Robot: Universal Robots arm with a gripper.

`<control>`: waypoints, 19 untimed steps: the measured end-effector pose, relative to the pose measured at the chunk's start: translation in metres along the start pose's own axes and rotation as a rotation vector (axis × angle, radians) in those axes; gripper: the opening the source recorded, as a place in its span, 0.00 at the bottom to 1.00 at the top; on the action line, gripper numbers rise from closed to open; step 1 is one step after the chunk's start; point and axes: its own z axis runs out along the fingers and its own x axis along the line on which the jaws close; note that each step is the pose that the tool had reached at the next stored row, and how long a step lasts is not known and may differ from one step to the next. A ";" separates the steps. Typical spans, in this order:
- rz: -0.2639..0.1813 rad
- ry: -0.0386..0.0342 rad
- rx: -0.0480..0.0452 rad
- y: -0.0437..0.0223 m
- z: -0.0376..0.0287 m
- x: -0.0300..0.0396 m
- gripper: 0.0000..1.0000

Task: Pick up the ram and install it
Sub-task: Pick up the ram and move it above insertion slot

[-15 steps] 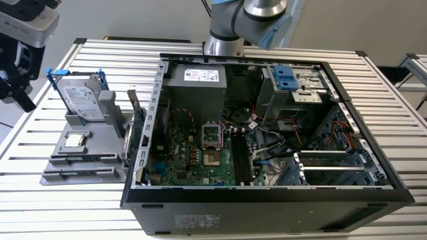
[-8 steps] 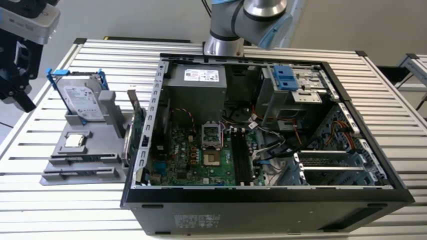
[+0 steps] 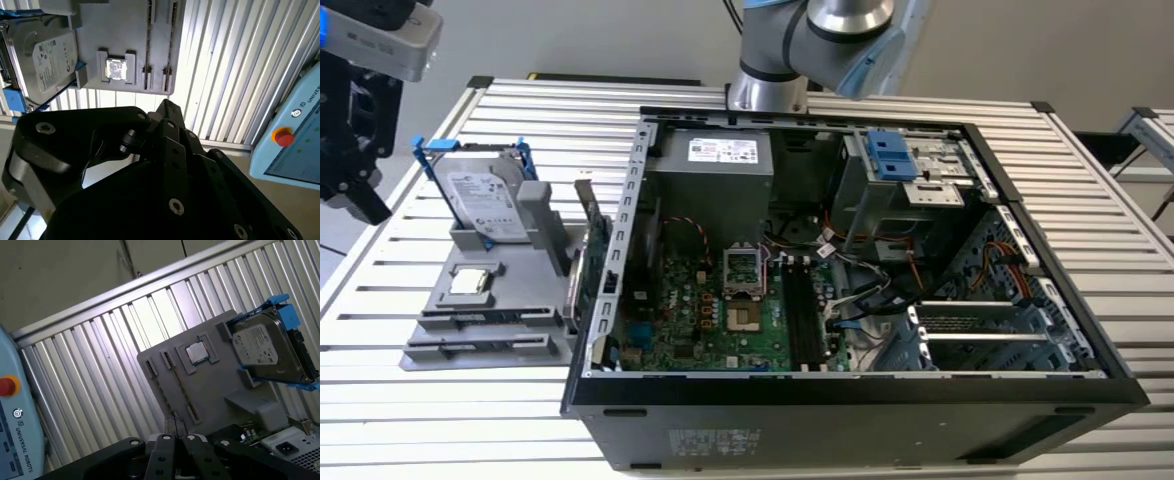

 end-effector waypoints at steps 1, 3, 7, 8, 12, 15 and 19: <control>-0.009 0.0006 -0.0002 0.0000 -0.0001 0.0000 0.00; -0.027 0.0014 -0.0005 0.0000 -0.0001 0.0000 0.00; -0.060 0.0031 -0.0012 0.0000 -0.0001 0.0000 0.00; -0.068 0.0035 -0.0013 0.0000 0.0000 0.0000 0.00; -0.101 0.0050 -0.0019 0.0000 0.0000 0.0000 0.00; -0.125 0.0063 -0.0023 0.0000 -0.0001 0.0000 0.00; -0.157 0.0078 -0.0029 0.0001 -0.0001 0.0000 0.00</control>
